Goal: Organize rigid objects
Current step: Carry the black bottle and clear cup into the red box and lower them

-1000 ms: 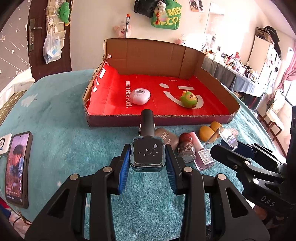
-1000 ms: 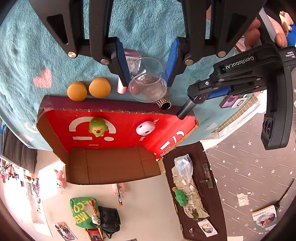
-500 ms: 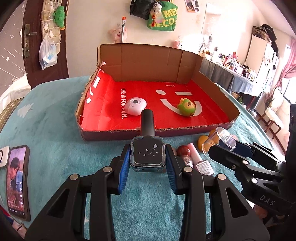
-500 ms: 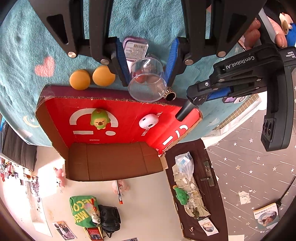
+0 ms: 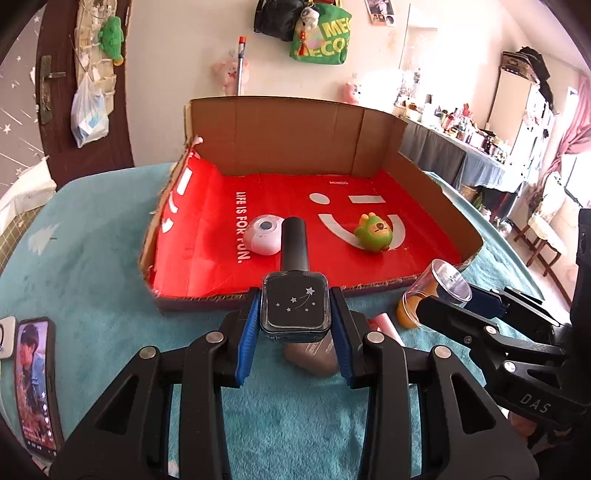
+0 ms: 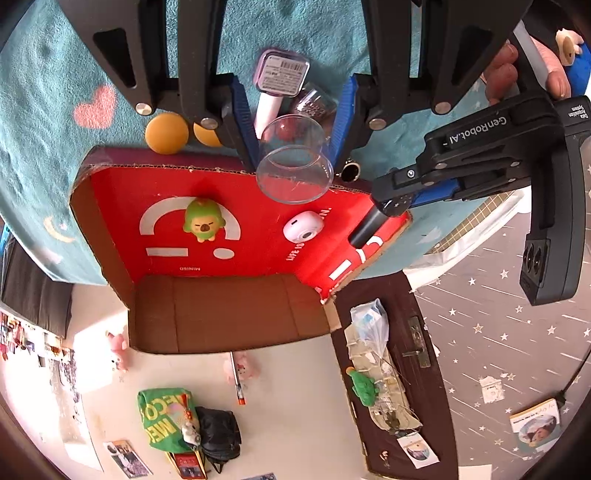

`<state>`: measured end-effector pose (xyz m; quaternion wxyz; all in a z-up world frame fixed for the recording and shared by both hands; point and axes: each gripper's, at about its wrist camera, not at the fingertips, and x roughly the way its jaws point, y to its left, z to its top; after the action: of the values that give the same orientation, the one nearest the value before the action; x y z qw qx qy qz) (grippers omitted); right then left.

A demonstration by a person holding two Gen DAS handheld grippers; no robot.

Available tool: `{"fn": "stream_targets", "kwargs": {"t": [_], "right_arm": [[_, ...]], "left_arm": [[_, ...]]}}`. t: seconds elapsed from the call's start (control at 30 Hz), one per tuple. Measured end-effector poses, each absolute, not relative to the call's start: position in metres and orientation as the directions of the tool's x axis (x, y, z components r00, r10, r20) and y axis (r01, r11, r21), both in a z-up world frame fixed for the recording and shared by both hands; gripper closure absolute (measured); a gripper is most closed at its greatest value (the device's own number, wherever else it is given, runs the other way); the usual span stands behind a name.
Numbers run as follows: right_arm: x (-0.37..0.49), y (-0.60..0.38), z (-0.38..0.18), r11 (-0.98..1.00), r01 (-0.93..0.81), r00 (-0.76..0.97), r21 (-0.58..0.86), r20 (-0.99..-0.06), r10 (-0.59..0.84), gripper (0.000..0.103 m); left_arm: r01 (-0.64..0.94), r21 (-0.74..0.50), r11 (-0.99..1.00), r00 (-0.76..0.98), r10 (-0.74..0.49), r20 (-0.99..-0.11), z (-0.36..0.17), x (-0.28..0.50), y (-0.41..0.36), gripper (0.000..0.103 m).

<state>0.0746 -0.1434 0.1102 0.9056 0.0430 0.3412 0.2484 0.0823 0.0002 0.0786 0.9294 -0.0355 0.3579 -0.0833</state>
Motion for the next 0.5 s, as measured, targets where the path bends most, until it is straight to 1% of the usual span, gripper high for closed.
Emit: {"fn": "stream_targets", "kwargs": {"t": [0.17,0.5], "right_arm": [[0.084,-0.147,0.118,0.877,-0.418,0.659,0.239,-0.584,0.473,0.061],[0.112,-0.15,0.121,0.871,-0.433,0.646,0.234,-0.593,0.48,0.061]], "left_arm": [[0.142,-0.098,0.985,0.738,-0.171,-0.653,0.082,0.094,-0.005,0.069],[0.155,-0.111,0.982,0.696,-0.188,-0.693,0.079,0.119,-0.002,0.069]]}}
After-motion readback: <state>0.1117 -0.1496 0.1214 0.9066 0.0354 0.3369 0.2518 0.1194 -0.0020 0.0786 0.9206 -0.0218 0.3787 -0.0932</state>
